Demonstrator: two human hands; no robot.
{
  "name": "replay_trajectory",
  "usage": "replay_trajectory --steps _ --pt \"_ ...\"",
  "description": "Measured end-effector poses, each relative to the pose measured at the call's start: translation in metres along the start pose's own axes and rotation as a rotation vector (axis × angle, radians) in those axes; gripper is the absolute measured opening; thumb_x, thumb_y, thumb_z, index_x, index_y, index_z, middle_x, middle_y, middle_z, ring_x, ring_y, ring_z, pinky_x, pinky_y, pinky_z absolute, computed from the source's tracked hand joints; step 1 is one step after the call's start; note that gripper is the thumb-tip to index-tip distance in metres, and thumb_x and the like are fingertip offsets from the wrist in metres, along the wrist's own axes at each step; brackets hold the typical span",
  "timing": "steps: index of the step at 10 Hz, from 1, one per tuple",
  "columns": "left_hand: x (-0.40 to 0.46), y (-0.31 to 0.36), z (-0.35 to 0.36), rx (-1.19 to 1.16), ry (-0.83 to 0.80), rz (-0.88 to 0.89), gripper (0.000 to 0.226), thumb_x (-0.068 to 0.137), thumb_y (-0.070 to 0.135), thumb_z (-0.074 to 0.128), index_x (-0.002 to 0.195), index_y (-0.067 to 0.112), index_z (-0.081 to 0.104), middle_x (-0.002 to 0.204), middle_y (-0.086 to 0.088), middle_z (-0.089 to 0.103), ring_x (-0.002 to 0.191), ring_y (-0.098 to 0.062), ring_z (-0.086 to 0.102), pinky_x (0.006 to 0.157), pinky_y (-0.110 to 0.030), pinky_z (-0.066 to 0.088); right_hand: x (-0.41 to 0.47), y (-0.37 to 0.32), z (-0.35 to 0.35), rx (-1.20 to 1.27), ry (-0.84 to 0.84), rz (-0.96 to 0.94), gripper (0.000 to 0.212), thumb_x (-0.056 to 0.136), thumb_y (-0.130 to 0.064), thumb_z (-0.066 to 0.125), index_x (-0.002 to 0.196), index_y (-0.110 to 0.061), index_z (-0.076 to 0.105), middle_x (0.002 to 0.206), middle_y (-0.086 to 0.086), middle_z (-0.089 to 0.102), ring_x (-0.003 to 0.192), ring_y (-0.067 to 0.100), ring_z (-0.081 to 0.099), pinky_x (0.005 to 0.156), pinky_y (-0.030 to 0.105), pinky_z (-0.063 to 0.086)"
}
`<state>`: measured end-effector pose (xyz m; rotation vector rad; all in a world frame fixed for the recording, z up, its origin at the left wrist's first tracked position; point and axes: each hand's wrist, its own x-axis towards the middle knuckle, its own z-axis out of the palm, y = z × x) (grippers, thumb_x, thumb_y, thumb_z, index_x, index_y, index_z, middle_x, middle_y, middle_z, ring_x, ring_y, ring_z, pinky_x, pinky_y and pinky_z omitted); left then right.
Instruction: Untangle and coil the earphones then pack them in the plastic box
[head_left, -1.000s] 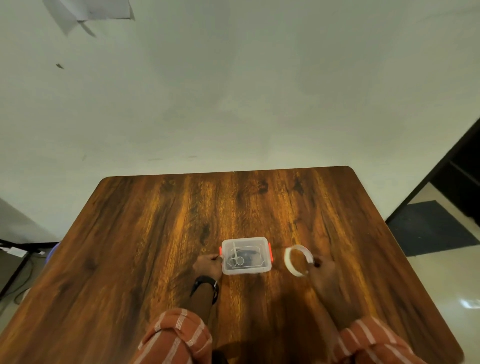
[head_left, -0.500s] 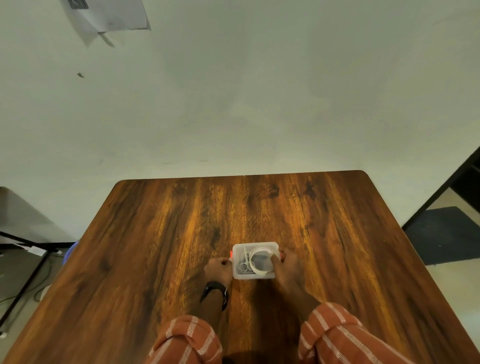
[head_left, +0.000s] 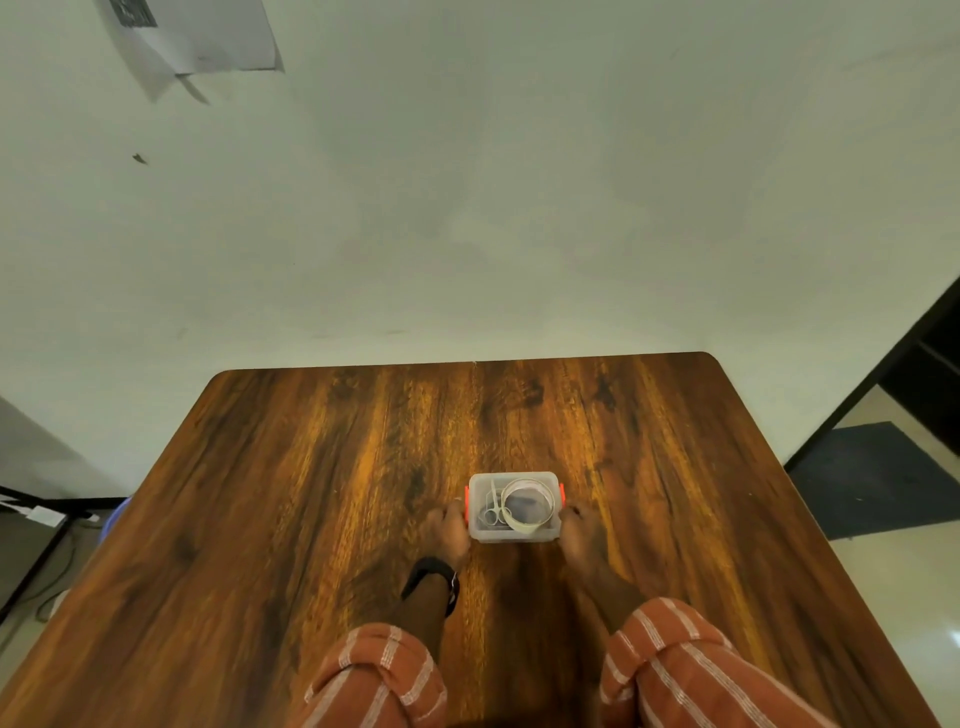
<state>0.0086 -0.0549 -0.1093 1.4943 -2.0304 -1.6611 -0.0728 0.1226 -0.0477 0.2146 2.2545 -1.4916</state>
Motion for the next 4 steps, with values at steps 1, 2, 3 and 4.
replay_trajectory --steps 1,2,3,4 --pt "0.016 -0.008 0.010 0.064 -0.032 0.027 0.052 0.084 0.057 0.035 0.096 0.017 0.066 0.103 -0.012 0.071 0.089 -0.032 0.066 0.089 -0.051 0.054 0.010 0.005 -0.004 -0.056 -0.029 -0.010 0.026 0.092 -0.012 0.051 0.107 -0.009 0.072 0.105 0.012 0.073 0.095 0.029 0.069 0.086 0.048 0.057" --pt "-0.047 0.040 -0.010 0.161 -0.058 0.103 0.035 0.099 0.038 0.039 0.088 0.015 0.063 0.091 -0.008 0.067 0.078 -0.023 0.061 0.078 -0.034 0.048 0.020 0.013 -0.007 -0.103 -0.085 -0.024 0.025 0.093 -0.012 0.052 0.108 -0.008 0.072 0.108 0.014 0.073 0.096 0.030 0.070 0.087 0.050 0.058" --pt "-0.053 0.049 -0.016 0.197 -0.034 0.080 0.040 0.100 0.035 0.042 0.082 0.008 0.066 0.081 -0.009 0.063 0.073 -0.024 0.058 0.069 -0.033 0.042 -0.014 -0.025 -0.025 -0.149 -0.090 -0.057 0.021 0.097 -0.012 0.051 0.107 -0.007 0.069 0.116 0.011 0.071 0.096 0.025 0.067 0.089 0.036 0.058" --pt "-0.049 0.079 -0.024 0.286 -0.018 0.165 0.045 0.093 0.046 0.042 0.065 0.015 0.058 0.068 -0.003 0.058 0.060 -0.020 0.051 0.063 -0.034 0.043 -0.043 -0.075 -0.052 -0.315 -0.117 -0.134 0.023 0.103 -0.013 0.044 0.111 0.000 0.061 0.109 0.004 0.059 0.100 0.023 0.055 0.072 0.001 0.045"
